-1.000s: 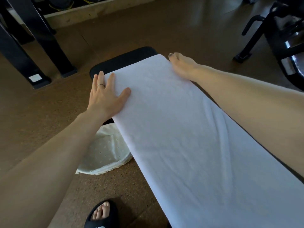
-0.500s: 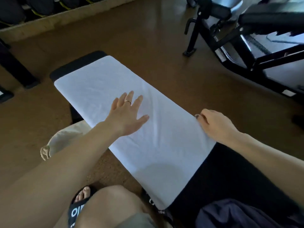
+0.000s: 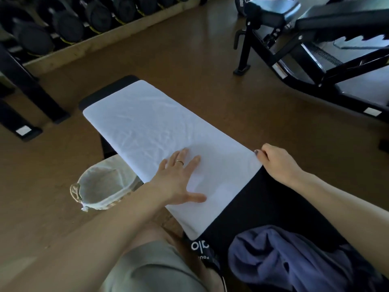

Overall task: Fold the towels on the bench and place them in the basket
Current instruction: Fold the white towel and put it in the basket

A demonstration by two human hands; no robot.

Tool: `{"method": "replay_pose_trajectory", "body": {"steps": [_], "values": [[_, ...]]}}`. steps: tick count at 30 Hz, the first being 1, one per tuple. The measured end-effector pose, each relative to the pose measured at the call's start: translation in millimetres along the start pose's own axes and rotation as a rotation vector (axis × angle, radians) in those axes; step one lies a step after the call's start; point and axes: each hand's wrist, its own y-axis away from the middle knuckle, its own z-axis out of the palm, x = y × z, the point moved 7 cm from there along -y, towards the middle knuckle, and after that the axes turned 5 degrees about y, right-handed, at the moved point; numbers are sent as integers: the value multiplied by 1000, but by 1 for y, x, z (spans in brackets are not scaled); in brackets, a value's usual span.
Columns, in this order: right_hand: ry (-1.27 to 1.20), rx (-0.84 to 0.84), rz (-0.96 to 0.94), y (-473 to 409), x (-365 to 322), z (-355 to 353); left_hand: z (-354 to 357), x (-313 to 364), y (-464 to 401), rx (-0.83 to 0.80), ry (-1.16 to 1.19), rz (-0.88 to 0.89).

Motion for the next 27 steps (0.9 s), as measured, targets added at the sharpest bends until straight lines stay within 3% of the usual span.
{"method": "replay_pose_trajectory", "body": {"steps": [8,21,27], "values": [[42,8,-9,0,-1,1,2,2,6,-9,-40,-4],[-22,-26,51,3,-2,-4,19,80,53,31,-312,249],[-391,-68,175,3,-9,-15,28,85,67,18,-425,263]]}}
